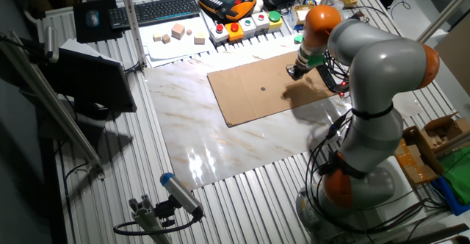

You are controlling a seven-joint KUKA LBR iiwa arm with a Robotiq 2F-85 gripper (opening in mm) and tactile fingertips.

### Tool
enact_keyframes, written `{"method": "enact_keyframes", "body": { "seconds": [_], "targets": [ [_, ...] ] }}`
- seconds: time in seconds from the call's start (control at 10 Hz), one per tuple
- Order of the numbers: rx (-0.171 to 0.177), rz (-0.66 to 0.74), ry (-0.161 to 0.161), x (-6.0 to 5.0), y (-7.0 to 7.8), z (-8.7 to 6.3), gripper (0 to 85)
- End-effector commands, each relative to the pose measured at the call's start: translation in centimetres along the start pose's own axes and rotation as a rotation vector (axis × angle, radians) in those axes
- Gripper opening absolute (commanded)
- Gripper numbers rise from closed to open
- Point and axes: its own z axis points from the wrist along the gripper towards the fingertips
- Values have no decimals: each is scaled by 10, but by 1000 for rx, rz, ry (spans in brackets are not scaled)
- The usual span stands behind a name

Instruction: Hold a small block with the gripper and sweep it from left to right on the table

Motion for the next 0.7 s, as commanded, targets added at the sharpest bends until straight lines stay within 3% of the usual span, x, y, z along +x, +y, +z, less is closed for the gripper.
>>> {"method": "enact_keyframes", "body": {
  "seconds": [0.0,0.2,0.6],
  "targets": [
    [-17,-23,6,0,1,0,7],
    [-23,-55,23,-1,8,0,7],
    [16,-4,24,-1,8,0,7]
  ]
}}
